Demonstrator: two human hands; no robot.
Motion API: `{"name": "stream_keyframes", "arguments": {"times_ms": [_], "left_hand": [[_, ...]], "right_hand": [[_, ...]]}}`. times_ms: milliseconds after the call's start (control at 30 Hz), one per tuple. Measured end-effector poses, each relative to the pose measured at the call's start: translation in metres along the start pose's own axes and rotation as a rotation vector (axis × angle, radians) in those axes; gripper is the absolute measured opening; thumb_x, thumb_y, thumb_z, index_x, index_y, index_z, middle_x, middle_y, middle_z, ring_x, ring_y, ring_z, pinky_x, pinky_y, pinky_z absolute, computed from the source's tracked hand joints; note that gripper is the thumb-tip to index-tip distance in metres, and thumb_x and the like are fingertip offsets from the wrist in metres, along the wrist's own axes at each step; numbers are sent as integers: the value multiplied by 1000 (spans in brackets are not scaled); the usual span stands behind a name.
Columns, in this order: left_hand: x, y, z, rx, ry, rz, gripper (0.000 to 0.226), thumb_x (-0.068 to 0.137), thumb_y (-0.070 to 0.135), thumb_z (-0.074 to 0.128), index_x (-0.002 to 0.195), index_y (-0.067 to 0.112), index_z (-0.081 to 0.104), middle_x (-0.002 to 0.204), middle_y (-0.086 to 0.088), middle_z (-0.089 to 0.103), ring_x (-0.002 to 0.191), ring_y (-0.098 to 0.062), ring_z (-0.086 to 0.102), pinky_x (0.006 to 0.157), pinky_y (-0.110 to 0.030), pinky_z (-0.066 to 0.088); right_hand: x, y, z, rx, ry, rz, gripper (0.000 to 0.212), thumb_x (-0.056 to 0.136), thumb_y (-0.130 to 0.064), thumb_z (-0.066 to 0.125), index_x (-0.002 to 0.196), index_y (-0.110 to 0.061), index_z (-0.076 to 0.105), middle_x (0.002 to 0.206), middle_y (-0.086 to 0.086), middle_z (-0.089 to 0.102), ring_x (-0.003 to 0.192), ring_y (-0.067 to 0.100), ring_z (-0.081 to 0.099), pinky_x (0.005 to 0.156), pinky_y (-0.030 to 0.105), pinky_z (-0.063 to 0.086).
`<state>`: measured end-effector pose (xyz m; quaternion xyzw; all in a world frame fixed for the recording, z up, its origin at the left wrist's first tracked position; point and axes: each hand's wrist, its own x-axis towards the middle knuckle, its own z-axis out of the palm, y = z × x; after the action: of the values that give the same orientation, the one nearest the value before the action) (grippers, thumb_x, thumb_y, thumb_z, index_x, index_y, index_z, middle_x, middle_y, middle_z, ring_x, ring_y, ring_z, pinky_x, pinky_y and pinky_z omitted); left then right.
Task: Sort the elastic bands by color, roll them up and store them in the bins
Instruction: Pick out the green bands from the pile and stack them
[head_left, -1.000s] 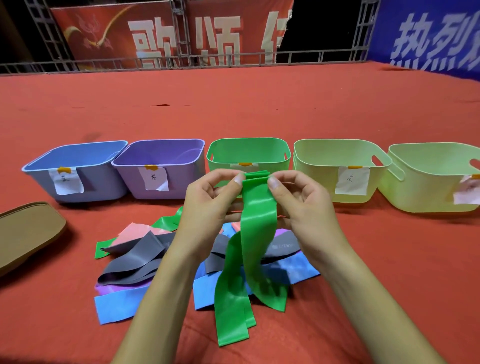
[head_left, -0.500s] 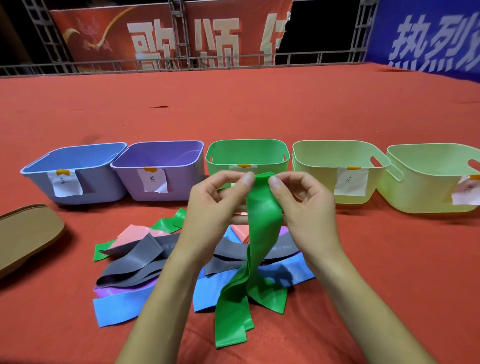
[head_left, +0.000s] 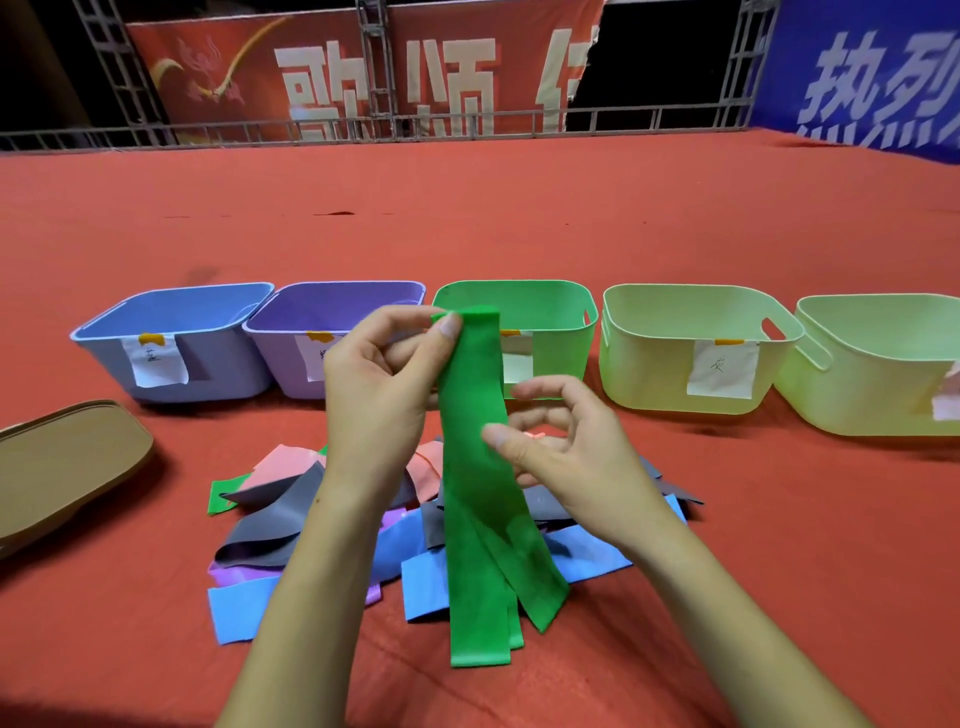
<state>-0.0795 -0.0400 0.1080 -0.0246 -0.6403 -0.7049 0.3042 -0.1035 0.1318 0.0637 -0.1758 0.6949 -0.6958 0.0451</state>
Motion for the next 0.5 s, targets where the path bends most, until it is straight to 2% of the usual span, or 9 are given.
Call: {"name": "stream_keyframes", "arguments": {"times_ms": [100, 167, 267, 367, 500], "left_hand": [[4, 2, -5, -6, 16, 21, 9, 100, 15, 73, 103, 7, 70, 79, -13, 80, 65, -17, 72, 53, -27, 55], [5, 4, -10, -11, 31, 31, 9, 100, 17, 74, 102, 9, 71, 80, -13, 80, 66, -18, 72, 55, -29, 56], [7, 7, -15, -13, 61, 43, 7, 100, 18, 74, 101, 12, 71, 83, -14, 81, 70, -20, 74, 58, -32, 60], [9, 11, -20, -10, 106, 49, 11, 100, 20, 74, 104, 10, 70, 84, -13, 81, 71, -22, 76, 55, -34, 61], [12, 14, -26, -10, 150, 52, 12, 100, 21, 75, 105, 11, 70, 83, -11, 81, 69, -22, 75, 51, -32, 57]], "right_hand": [[0, 7, -2, -137, -91, 23, 49, 83, -26, 90, 121, -23, 59, 88, -8, 75, 73, 14, 67, 76, 41, 59], [-1, 9, -4, -184, -178, 30, 48, 85, -24, 89, 123, -24, 58, 86, -2, 75, 76, 13, 65, 77, 35, 54], [-4, 7, -8, -336, -275, 28, 41, 91, -25, 83, 125, -24, 59, 80, -4, 74, 72, 4, 62, 74, 26, 47], [-6, 4, -8, -327, -336, 47, 35, 97, -26, 78, 126, -25, 60, 79, -3, 74, 71, 8, 60, 72, 29, 48], [-9, 4, -3, -259, -399, 54, 41, 99, -21, 74, 135, -27, 54, 79, 1, 71, 71, 16, 57, 69, 38, 51]]}}
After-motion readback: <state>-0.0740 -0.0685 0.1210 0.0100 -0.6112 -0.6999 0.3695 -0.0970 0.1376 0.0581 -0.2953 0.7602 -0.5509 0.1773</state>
